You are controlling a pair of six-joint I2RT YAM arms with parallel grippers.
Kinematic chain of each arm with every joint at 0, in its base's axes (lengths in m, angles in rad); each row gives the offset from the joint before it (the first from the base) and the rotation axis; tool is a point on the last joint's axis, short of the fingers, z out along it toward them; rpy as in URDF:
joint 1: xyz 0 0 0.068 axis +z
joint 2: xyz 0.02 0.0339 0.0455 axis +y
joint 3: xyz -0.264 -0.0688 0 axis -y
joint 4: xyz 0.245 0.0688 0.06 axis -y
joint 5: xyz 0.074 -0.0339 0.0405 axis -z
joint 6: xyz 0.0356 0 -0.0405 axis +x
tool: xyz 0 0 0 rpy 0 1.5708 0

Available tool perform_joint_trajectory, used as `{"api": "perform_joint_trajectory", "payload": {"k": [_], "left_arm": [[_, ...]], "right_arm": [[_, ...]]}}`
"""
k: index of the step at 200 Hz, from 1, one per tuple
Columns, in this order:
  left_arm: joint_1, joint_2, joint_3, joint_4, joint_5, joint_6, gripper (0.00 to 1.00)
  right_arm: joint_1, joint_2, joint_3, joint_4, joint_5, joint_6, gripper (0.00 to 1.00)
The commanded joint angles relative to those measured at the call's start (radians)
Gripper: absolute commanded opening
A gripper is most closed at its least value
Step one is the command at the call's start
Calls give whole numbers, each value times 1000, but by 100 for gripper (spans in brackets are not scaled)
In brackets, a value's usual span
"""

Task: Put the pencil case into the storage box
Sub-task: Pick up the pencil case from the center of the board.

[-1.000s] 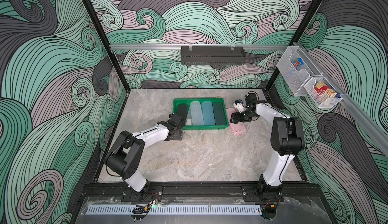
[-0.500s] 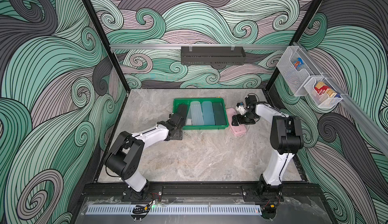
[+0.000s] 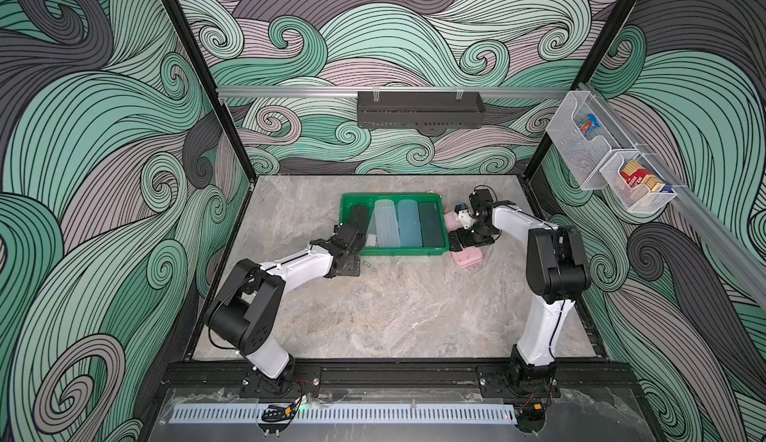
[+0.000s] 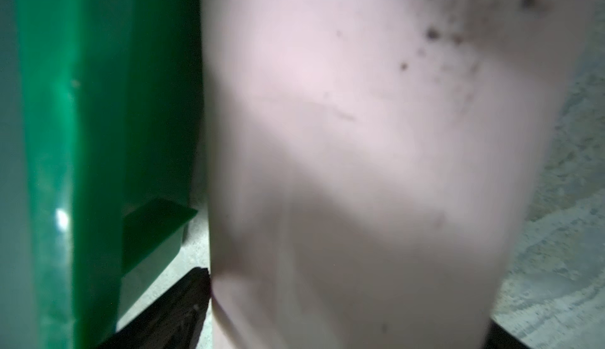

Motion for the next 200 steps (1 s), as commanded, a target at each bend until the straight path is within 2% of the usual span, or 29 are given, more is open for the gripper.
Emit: {"api": "perform_joint_trajectory", "payload": {"k": [1, 33, 69, 131, 169, 200], "left_arm": [[7, -16, -8, 4, -1, 5, 99], [7, -26, -9, 0, -4, 7, 99], [6, -33, -14, -2, -4, 7, 99], [7, -53, -23, -5, -6, 5, 99], [6, -57, -29, -4, -4, 4, 99], [8, -57, -34, 3, -2, 2, 99]], "right_arm": [[11, 45, -18, -16, -29, -2, 98], [8, 31, -27, -16, -48, 12, 84], [-20, -12, -36, -16, -136, 39, 62], [-85, -120, -67, -14, -282, 76, 58], [-121, -124, -81, -7, -395, 105, 46], [-133, -92, -97, 20, -511, 135, 42]]}}
